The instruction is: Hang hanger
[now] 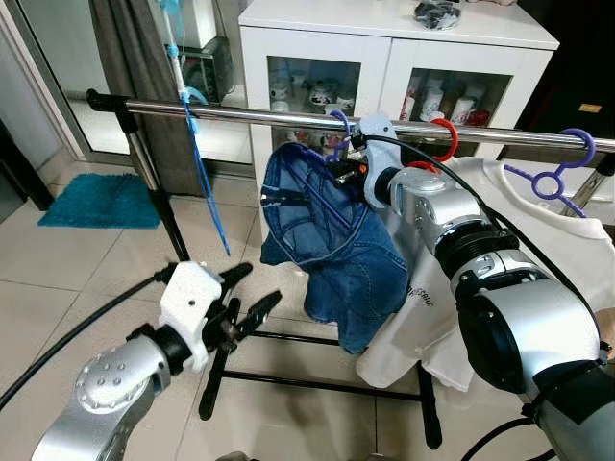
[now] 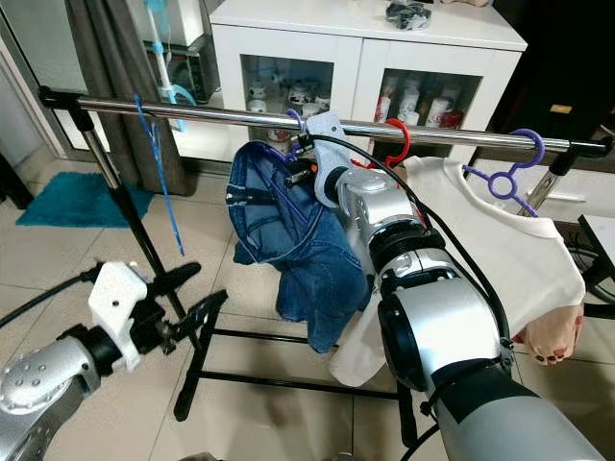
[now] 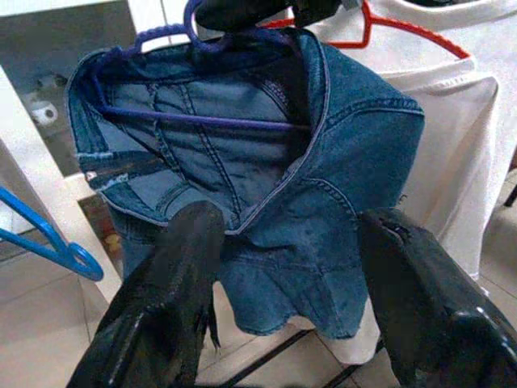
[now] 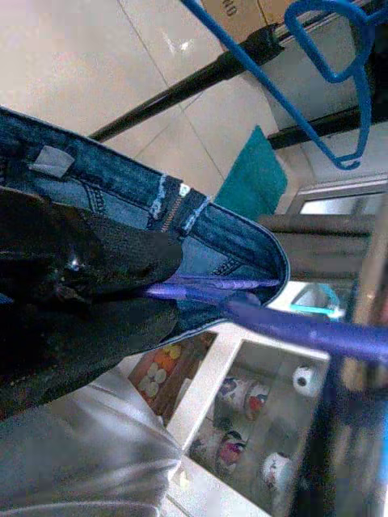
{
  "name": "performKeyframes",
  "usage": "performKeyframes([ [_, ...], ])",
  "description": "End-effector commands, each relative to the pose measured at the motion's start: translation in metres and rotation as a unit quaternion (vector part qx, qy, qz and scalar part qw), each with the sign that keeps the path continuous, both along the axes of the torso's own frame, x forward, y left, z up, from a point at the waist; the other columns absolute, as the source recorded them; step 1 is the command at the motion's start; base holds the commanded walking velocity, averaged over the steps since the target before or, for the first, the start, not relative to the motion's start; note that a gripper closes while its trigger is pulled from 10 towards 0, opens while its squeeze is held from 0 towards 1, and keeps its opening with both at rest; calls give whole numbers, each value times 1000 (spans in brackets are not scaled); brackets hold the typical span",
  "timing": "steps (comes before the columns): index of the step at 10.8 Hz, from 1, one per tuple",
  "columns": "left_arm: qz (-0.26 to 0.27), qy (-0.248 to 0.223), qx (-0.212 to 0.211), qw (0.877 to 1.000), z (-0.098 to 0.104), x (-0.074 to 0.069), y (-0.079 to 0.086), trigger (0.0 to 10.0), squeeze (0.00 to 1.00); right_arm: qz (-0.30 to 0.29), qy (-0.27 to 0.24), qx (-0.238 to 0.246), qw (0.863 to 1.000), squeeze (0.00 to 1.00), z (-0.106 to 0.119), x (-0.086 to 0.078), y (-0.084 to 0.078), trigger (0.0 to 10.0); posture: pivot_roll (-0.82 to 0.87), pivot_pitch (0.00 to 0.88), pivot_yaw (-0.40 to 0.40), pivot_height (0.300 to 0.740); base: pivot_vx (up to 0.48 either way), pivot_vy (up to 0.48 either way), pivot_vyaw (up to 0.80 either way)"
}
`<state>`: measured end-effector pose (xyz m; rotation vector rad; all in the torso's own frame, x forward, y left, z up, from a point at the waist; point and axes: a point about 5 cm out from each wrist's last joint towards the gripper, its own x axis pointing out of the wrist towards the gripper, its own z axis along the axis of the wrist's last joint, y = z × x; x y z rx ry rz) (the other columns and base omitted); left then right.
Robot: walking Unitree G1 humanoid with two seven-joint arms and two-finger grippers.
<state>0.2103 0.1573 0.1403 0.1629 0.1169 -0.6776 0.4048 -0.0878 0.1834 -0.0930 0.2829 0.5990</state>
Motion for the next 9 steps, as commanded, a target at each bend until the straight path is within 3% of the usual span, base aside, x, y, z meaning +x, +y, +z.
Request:
performKeyframes([
  [1,14,4,8,1000,-2,3,1,10000,0,-1,-42,13,999,0,21,5,0,0,-42,0,-22,740,0,0,0],
  [5,70,-6,-10,997,-1,18,-6,10000,0,-8,-90,67,994,0,41,-1,-20,0,-60,0,-9,740,0,0,0],
  [9,66,0,-9,998,-5,20,-14,10000,0,1,-75,71,995,0,19,-32,-30,0,-74,0,9,740,0,0,0],
])
